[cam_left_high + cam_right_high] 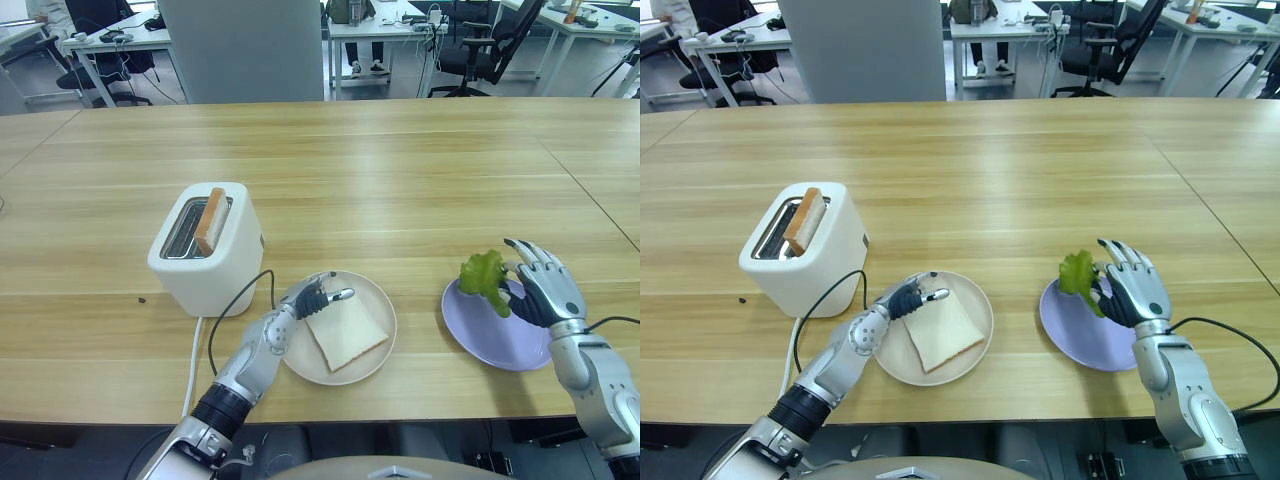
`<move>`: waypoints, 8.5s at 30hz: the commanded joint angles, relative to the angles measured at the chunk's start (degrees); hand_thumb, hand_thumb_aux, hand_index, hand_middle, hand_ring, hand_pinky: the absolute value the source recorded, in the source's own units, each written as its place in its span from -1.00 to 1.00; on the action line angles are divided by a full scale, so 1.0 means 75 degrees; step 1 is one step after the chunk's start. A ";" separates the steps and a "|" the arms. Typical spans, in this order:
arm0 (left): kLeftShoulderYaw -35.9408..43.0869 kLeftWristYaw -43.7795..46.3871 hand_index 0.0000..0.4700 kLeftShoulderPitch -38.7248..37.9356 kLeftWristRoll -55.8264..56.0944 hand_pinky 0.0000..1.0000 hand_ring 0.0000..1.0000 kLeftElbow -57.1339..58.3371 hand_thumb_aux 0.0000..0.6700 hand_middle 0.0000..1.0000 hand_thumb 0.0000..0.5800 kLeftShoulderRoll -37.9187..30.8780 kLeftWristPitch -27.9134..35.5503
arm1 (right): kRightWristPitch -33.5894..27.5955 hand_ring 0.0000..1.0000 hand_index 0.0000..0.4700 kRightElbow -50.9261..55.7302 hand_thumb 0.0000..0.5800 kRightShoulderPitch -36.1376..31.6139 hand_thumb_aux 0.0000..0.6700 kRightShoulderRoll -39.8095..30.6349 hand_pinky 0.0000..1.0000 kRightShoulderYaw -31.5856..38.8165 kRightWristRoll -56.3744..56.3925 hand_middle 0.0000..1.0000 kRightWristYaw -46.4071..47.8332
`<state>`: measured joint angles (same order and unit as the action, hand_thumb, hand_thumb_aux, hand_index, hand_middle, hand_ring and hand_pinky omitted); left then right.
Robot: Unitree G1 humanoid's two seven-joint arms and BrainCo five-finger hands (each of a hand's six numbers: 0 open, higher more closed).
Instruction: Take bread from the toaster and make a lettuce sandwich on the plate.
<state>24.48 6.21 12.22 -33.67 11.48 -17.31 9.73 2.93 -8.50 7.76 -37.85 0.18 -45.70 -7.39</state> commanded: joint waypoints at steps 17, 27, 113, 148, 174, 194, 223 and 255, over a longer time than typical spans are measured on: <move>-0.1059 0.0596 -1.00 -0.0867 -0.1566 -1.00 -1.00 -0.4471 -1.00 -1.00 -1.00 -0.0905 0.1020 | 0.0051 -1.00 0.96 -0.0251 1.00 -0.2970 1.00 0.1495 -1.00 0.1664 -0.0137 -1.00 0.1344; -0.2637 0.0825 -1.00 -0.1267 -0.2206 -1.00 -1.00 -0.5913 -1.00 -1.00 -1.00 -0.1383 0.1499 | 0.0178 -1.00 0.96 0.1846 1.00 -0.4421 1.00 0.2985 -1.00 0.2894 -0.0277 -1.00 0.0889; -0.3119 -0.0629 0.96 0.0393 -0.1574 1.00 1.00 -0.1606 1.00 1.00 1.00 -0.2026 0.1188 | 0.0401 -1.00 0.96 0.0662 1.00 -0.1676 1.00 0.1802 -1.00 0.4077 -0.0269 -1.00 0.2170; -0.3155 0.2189 0.96 0.0019 0.1798 1.00 1.00 -0.6244 1.00 1.00 1.00 -0.0781 0.2137 | 0.2295 -1.00 -1.00 -0.2091 -1.00 0.0562 -1.00 0.1062 -1.00 0.0973 0.0936 -1.00 0.0933; -0.1614 0.3813 0.96 -0.0357 0.4144 1.00 1.00 -0.1588 1.00 1.00 1.00 -0.0429 0.0362 | 0.3045 -1.00 -1.00 -0.0984 -1.00 0.0675 -1.00 0.1157 -1.00 0.2698 -0.0322 -1.00 0.1904; -0.1358 0.3729 0.96 0.0184 0.3705 1.00 1.00 -0.0132 1.00 1.00 1.00 -0.0503 -0.0427 | 0.2560 -1.00 -1.00 -0.0437 -1.00 0.0181 -1.00 0.1363 -1.00 0.3164 -0.0429 -1.00 0.2209; 0.0667 -0.0640 -1.00 0.1242 -0.2358 -1.00 -1.00 0.0290 -1.00 -1.00 -1.00 -0.1956 -0.2003 | 0.1119 -1.00 -1.00 0.0624 -1.00 -0.0801 -1.00 0.1230 -1.00 0.4484 -0.0302 -1.00 0.5470; -0.2447 0.0203 -0.87 -0.1453 0.1721 -1.00 -1.00 -0.4023 -0.87 -1.00 -0.74 -0.2114 -0.2835 | 0.1741 -1.00 0.69 -0.0337 0.96 -0.0756 0.73 0.1696 -1.00 0.2849 0.1843 -1.00 0.3333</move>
<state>7.82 4.09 2.92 -26.10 -16.79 -32.60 -10.55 15.39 -8.49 1.96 -25.38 24.40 -36.18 18.54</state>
